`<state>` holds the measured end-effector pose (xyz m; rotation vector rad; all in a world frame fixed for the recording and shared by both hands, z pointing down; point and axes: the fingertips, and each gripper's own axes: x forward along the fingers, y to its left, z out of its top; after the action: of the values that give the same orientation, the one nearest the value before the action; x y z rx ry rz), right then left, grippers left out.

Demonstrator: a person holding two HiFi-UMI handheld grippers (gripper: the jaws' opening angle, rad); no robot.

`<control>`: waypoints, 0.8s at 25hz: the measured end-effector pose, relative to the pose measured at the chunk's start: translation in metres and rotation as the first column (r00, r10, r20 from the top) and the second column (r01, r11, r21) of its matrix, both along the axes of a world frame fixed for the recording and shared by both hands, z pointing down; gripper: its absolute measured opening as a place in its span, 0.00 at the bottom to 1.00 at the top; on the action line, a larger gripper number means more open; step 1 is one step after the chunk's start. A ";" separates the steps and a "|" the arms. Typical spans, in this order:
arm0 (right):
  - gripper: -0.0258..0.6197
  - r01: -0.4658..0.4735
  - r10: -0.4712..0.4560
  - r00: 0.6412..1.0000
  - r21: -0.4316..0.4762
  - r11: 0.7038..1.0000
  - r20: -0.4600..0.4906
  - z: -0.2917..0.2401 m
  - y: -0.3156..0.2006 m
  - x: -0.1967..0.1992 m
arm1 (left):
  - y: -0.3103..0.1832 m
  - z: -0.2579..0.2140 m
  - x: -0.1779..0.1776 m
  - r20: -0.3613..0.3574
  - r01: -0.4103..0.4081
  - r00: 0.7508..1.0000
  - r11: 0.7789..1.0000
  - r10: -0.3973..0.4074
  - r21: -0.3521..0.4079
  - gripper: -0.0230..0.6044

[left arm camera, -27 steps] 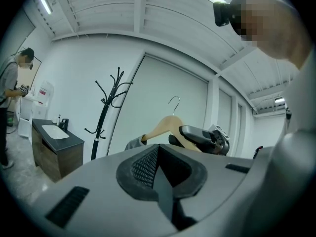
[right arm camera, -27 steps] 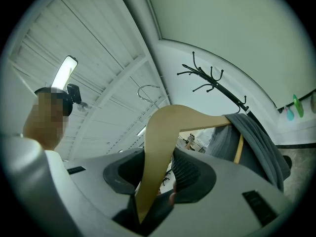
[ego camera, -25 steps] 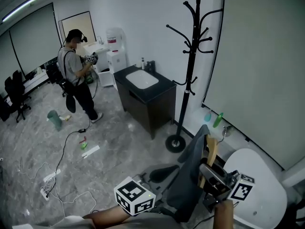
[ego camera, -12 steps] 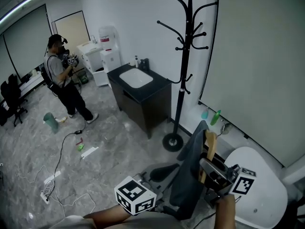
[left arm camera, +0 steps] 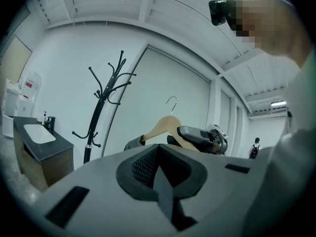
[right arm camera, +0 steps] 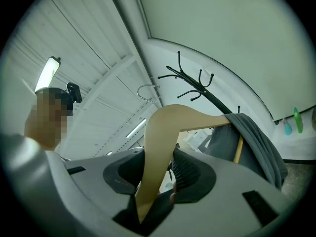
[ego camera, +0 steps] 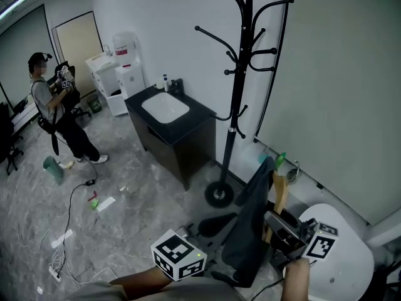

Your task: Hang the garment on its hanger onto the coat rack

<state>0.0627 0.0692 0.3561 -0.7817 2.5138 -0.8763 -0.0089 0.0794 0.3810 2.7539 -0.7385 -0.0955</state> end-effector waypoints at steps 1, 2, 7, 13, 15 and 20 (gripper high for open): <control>0.29 -0.003 0.003 1.000 0.001 1.000 -0.004 -0.001 -0.013 0.000 | -0.013 0.000 -0.001 0.000 -0.006 1.000 1.000 0.006 -0.002 0.05; 0.29 -0.007 0.007 1.000 0.002 1.000 -0.010 -0.001 -0.026 0.001 | -0.027 0.000 -0.001 0.000 -0.013 1.000 1.000 0.013 -0.004 0.05; 0.29 -0.045 0.045 0.999 0.009 0.999 -0.025 -0.001 -0.089 0.011 | -0.092 0.003 -0.005 -0.004 -0.042 0.999 0.999 0.042 -0.007 0.05; 0.29 -0.062 0.062 0.998 0.005 0.998 -0.022 -0.008 -0.157 0.024 | -0.152 0.005 0.003 -0.014 -0.071 0.997 0.997 0.070 -0.022 0.05; 0.29 -0.057 0.057 0.998 0.008 0.998 -0.021 -0.012 -0.179 0.030 | -0.172 0.006 0.008 -0.015 -0.068 0.998 0.997 0.068 -0.027 0.05; 0.29 -0.032 0.033 0.999 0.011 0.999 -0.014 -0.011 -0.240 0.050 | -0.227 0.013 0.026 -0.012 -0.035 0.999 0.999 0.034 -0.031 0.05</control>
<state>0.1122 -0.1709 0.3455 -0.8259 2.5091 -0.8485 0.0175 -0.1473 0.3938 2.7327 -0.6833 -0.0913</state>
